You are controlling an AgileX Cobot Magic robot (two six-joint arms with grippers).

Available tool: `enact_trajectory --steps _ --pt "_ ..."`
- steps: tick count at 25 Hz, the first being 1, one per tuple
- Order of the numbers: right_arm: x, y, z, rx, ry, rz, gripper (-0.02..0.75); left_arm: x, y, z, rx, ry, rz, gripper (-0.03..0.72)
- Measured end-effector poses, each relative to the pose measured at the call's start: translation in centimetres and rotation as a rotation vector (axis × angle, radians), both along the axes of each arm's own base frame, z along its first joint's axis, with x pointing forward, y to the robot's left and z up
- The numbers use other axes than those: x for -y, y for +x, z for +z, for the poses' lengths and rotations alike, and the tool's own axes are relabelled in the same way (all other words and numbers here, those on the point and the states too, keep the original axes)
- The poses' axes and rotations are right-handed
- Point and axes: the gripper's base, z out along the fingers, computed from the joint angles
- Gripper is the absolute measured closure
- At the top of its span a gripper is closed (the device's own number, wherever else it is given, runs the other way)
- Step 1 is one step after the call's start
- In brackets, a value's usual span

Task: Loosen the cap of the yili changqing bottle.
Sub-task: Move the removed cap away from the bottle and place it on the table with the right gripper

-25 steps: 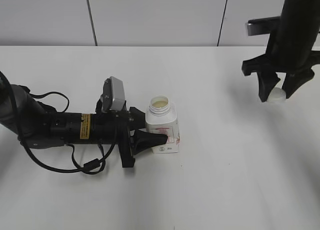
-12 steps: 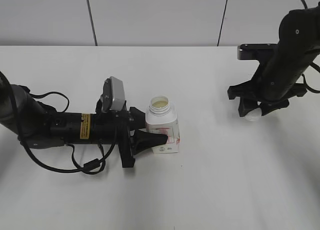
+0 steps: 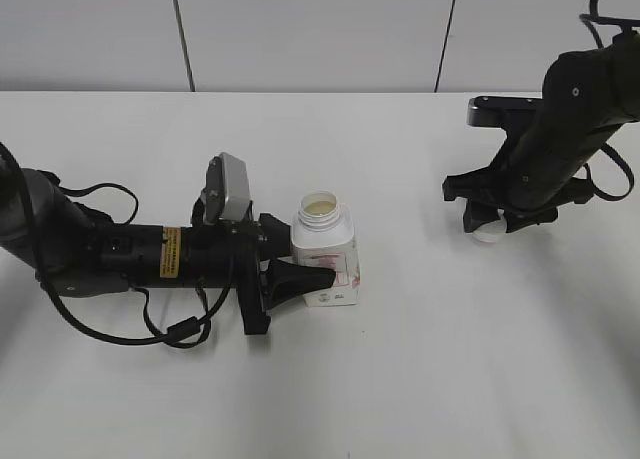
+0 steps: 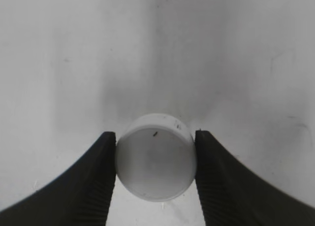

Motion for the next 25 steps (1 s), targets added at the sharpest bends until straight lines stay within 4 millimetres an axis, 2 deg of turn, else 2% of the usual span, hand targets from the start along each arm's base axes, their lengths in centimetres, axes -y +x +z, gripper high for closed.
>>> enact_trajectory --steps 7,13,20,25 --pt "0.0 0.2 0.0 0.02 0.005 -0.003 0.341 0.0 0.0 0.0 0.0 0.0 0.0 0.36" --pt "0.0 0.2 0.0 0.021 0.004 0.004 0.155 0.0 0.0 0.0 0.0 0.0 0.0 0.36" --pt "0.0 -0.2 0.0 -0.02 -0.006 0.009 0.173 0.0 0.0 0.0 0.0 0.0 0.0 0.36" --pt "0.1 -0.6 2.3 -0.008 -0.007 0.03 0.174 0.0 0.0 0.0 0.0 0.0 0.0 0.36"
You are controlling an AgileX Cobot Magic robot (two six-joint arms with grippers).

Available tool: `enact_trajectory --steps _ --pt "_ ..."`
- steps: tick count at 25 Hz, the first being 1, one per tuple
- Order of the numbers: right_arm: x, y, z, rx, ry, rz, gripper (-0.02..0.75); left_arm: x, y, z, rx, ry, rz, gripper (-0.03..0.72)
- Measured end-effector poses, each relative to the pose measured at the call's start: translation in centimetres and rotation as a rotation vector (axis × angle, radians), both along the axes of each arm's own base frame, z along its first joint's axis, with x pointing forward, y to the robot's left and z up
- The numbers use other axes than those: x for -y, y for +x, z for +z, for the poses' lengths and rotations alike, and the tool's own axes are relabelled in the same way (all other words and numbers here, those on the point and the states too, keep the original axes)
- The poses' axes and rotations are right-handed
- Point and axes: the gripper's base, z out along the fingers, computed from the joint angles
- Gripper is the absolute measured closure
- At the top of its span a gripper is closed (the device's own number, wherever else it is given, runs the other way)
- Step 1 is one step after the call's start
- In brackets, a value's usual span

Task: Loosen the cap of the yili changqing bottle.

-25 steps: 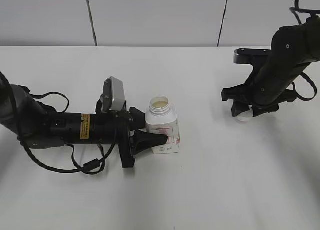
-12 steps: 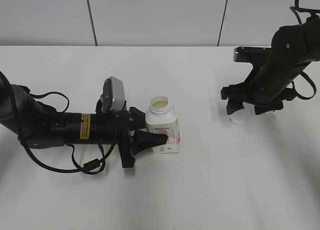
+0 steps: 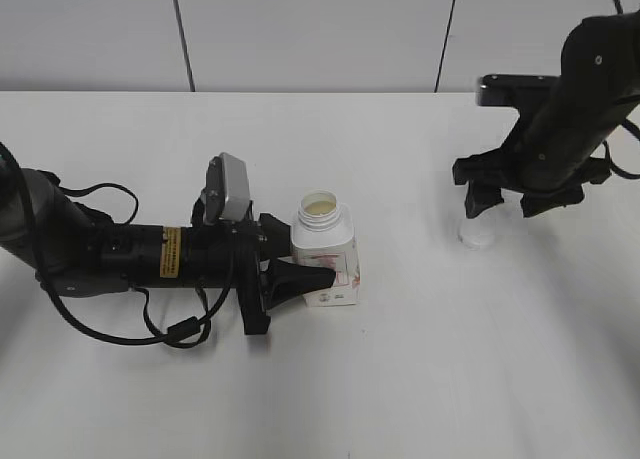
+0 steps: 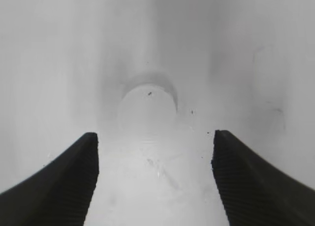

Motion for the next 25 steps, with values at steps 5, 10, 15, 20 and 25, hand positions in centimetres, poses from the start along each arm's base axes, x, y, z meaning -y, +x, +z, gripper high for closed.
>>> enact_trajectory --steps 5,10,15,20,25 --pt "0.1 -0.4 4.2 0.067 0.01 0.022 0.174 0.0 0.0 0.0 0.0 0.0 0.0 0.36" --pt "0.5 -1.8 8.1 0.124 0.014 0.048 0.174 0.0 0.0 0.0 0.0 0.0 0.001 0.36" --pt "0.9 -3.3 10.5 0.132 0.006 0.057 0.174 0.0 0.0 0.0 0.0 0.0 0.001 0.36" --pt "1.2 -4.2 11.8 0.131 0.002 0.061 0.174 0.0 0.0 0.0 0.0 -0.001 0.001 0.36" --pt "1.4 -5.0 12.9 0.124 0.001 0.063 0.174 0.0 0.0 0.0 0.0 -0.005 0.001 0.36"
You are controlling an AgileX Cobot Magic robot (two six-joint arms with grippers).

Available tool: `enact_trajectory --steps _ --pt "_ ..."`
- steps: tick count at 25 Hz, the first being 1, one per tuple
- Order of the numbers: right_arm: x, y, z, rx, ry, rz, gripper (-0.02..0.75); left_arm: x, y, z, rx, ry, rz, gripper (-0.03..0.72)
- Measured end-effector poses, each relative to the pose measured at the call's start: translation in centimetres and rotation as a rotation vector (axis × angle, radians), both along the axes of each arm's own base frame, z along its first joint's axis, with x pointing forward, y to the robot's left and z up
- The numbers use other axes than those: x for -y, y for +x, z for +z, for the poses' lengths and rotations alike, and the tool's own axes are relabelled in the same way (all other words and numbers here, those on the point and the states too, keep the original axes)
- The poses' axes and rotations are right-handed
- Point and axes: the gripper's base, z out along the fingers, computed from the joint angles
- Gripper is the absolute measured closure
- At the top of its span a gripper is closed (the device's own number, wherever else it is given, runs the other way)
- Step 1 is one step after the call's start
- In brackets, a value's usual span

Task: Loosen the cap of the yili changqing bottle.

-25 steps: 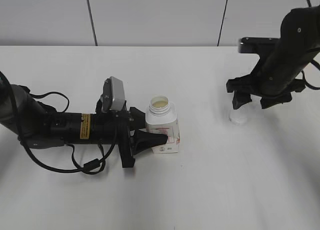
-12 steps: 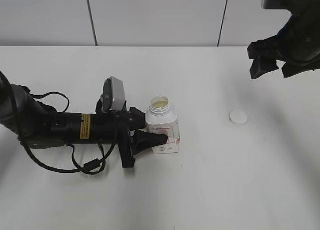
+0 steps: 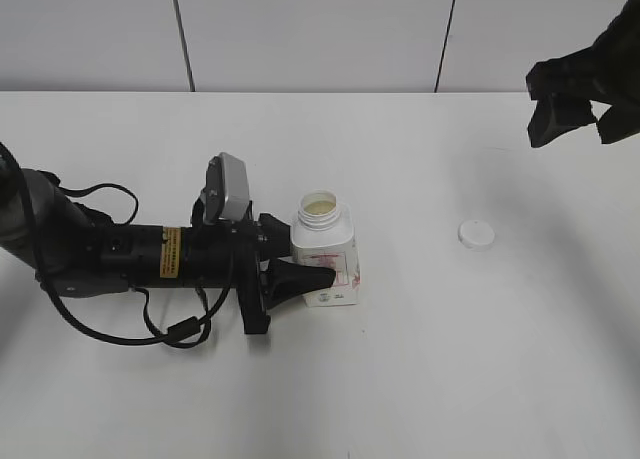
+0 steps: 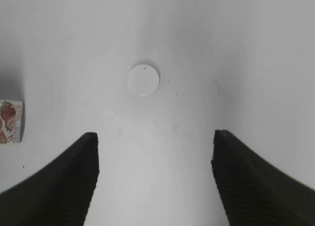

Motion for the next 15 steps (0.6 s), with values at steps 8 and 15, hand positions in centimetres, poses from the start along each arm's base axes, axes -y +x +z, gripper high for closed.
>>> enact_trajectory --steps 8,15 --pt "0.3 -0.8 0.9 -0.009 -0.012 0.003 0.174 0.0 0.0 0.0 0.001 0.001 -0.003 0.361" --pt "0.3 -0.8 0.9 -0.008 -0.014 0.004 0.174 0.1 0.1 1.3 0.006 -0.009 -0.009 0.361"
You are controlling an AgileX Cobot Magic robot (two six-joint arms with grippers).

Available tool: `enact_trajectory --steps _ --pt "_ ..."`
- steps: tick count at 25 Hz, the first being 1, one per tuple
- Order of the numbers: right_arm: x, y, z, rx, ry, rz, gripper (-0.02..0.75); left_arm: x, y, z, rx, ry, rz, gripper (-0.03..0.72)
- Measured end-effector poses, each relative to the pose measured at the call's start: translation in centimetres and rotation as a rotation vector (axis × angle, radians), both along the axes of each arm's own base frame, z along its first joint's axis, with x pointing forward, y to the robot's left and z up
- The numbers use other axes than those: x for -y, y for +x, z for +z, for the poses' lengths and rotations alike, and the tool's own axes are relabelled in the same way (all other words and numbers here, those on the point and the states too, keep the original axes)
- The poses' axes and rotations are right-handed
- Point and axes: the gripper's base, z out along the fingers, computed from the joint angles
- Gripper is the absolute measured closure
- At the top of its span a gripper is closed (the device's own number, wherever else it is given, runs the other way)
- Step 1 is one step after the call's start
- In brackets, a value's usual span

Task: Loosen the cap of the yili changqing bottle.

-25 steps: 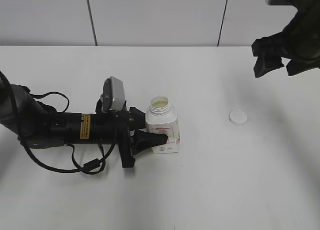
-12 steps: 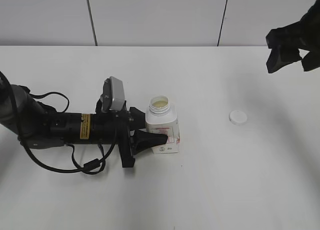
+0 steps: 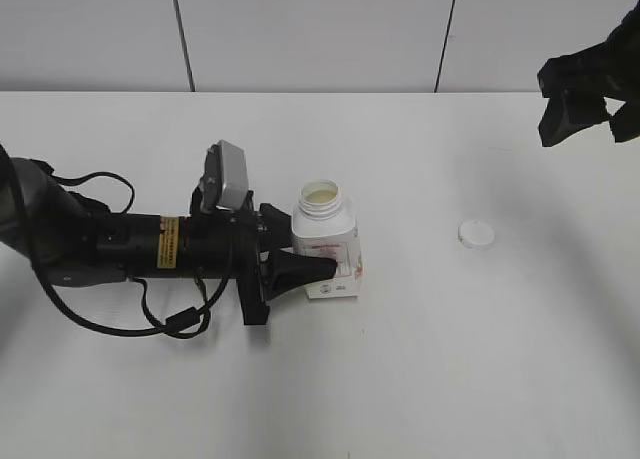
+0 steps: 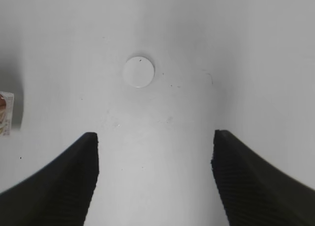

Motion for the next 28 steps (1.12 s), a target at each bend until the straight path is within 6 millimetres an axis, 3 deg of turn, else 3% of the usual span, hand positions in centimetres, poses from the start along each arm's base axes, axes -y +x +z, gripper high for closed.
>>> enact_trajectory --steps 10,17,22,28 --pt "0.0 0.0 0.0 -0.001 -0.001 0.001 0.174 -0.2 0.0 -0.4 0.001 0.091 -0.008 0.352" --pt "0.0 0.0 0.0 0.0 0.0 0.0 0.174 -0.3 -0.1 -0.5 -0.013 0.116 -0.013 0.258" --pt "0.0 0.0 0.0 0.0 -0.001 0.001 0.174 -0.5 -0.5 -0.5 -0.051 0.119 -0.06 0.126" --pt "0.1 -0.3 0.5 0.014 0.003 0.001 0.174 -2.6 0.3 -0.1 -0.058 0.132 -0.033 0.104"
